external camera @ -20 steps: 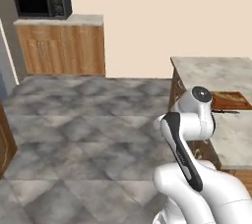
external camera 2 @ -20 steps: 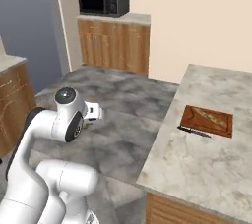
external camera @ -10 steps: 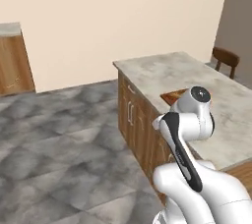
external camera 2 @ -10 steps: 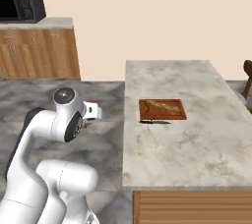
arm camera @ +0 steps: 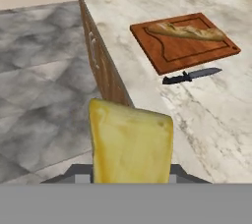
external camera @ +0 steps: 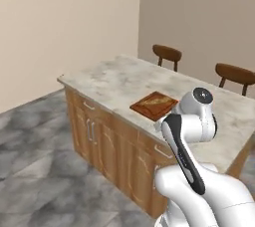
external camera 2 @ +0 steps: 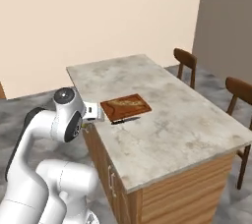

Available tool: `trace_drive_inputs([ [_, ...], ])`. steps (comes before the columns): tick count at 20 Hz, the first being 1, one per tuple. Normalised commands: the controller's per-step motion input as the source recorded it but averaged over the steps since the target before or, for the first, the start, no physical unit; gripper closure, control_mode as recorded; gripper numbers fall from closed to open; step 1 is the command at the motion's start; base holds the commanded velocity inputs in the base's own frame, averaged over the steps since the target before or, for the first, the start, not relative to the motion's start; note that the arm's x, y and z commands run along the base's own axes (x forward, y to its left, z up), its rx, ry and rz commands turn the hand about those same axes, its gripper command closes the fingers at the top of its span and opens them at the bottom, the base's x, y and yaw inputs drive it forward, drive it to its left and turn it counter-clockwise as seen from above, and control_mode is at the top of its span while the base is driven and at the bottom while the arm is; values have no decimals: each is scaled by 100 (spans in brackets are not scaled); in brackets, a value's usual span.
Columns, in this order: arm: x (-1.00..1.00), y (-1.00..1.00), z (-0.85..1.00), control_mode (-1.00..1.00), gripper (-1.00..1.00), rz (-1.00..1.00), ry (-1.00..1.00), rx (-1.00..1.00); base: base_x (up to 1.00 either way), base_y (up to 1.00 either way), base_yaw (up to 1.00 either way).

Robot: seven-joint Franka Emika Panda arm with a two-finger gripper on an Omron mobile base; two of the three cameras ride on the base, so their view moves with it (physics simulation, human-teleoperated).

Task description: Retrieve the sausage and cheese from the fridge and place them on the cutting board on the counter.

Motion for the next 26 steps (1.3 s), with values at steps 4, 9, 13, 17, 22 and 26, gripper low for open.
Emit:
trace_drive_inputs([
  [4, 0, 0, 0, 100, 100, 0, 0, 0, 36, 31, -71],
  [9, 0, 0, 0, 100, 100, 0, 0, 0, 34, 31, -72],
  [13, 0, 0, 0, 100, 100, 0, 0, 0, 13, 52, -53],
  [17, 0, 0, 0, 100, 100, 0, 0, 0, 1, 64, -40],
  [22, 0, 0, 0, 100, 100, 0, 0, 0, -3, 68, -36],
  [26, 0, 0, 0, 100, 100, 0, 0, 0, -11, 77, -22],
])
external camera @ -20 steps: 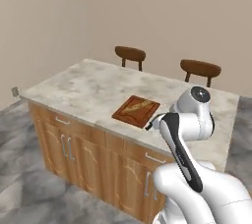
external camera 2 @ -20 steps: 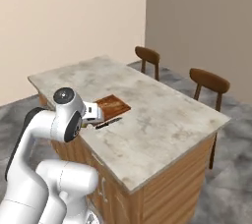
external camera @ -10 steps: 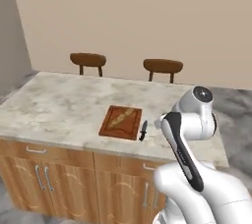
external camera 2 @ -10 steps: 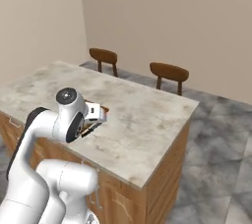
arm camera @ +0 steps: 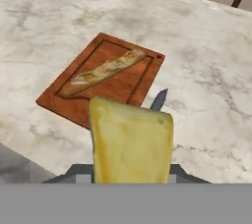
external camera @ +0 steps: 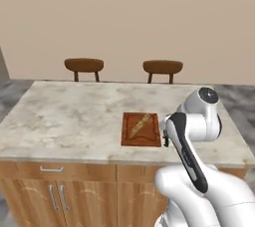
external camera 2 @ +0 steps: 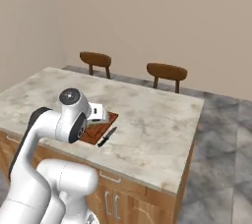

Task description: Retrieve the sausage and cheese from the fridge and place them on the cutting board on the counter.

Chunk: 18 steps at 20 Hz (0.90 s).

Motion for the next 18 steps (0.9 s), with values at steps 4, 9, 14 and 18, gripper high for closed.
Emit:
trace_drive_inputs([
  [4, 0, 0, 0, 100, 100, 0, 0, 0, -16, 74, -24],
  [9, 0, 0, 0, 100, 100, 0, 0, 0, -9, 61, -41],
  [14, 0, 0, 0, 100, 100, 0, 0, 0, 17, 43, -43],
  [18, 0, 0, 0, 100, 100, 0, 0, 0, 5, 12, 0],
])
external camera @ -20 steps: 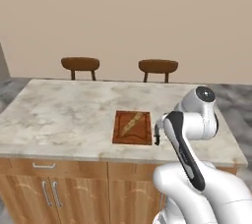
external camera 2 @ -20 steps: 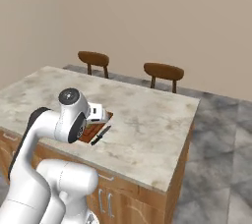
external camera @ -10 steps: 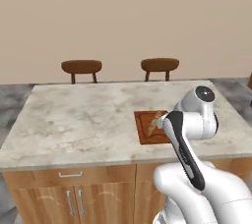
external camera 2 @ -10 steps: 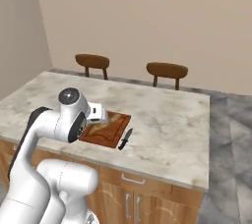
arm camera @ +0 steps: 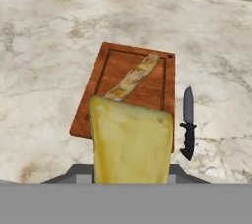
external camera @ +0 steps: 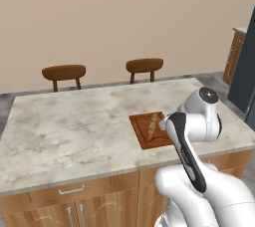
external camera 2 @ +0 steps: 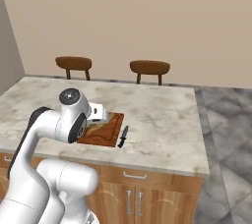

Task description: Retrieve the sausage and cheese from the fridge and place them on the cutting board on the counter.

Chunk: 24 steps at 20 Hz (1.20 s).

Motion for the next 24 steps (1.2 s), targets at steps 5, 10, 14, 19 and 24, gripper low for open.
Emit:
trace_drive_inputs([
  [5, 0, 0, 0, 100, 100, 0, 0, 0, 0, 0, 0],
  [10, 0, 0, 0, 100, 100, 0, 0, 0, 0, 0, 0],
  [14, 0, 0, 0, -100, 100, 0, 0, 0, 0, 0, 0],
  [19, 0, 0, 0, -100, 100, 0, 0, 0, 0, 0, 0],
  [24, 24, -5, -19, -100, 100, -5, 9, 5, 0, 0, 0],
])
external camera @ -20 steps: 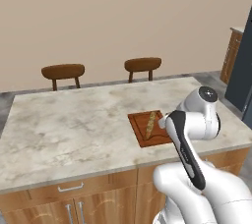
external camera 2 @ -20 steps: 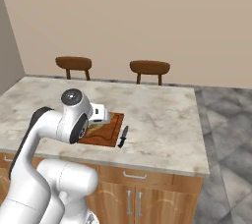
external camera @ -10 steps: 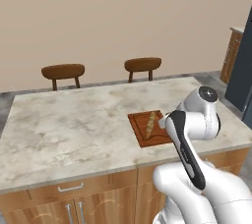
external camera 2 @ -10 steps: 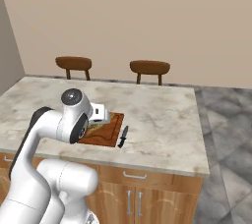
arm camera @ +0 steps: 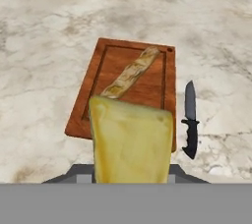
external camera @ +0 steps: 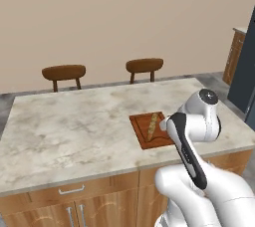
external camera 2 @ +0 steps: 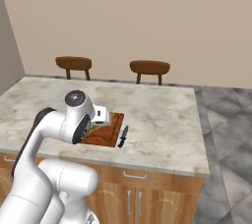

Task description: Retrieve the sausage and cheese from the fridge and place them on the cutting board on the counter.

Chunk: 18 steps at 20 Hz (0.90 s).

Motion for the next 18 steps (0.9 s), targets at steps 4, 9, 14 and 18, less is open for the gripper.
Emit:
trace_drive_inputs([
  [4, 65, 0, -39, -100, 100, -20, 19, 0, 0, 0, 0],
  [9, 48, -1, -39, -100, 100, -23, 13, -3, 0, 0, 0],
  [14, 33, -3, -40, -100, 100, -15, 1, 0, 0, 0, 0],
  [18, 37, -12, -40, -100, 100, -5, 0, 0, 0, 0, 0],
])
